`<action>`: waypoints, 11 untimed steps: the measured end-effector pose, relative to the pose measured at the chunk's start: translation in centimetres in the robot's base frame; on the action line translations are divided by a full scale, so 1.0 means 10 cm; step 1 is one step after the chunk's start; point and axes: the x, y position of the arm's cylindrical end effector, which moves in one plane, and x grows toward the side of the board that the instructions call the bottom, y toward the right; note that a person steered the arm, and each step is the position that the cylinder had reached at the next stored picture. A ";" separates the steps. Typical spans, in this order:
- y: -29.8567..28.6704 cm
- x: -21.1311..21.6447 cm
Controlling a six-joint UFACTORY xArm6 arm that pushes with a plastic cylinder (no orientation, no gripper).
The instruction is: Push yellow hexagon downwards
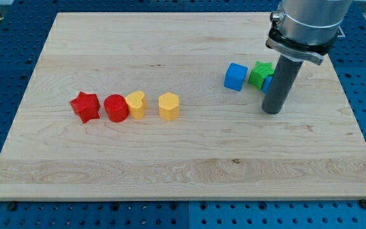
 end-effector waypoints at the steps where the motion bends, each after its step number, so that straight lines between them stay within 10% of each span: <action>1: -0.19 0.07; 8: -1.83 -0.53; 11: -1.78 0.31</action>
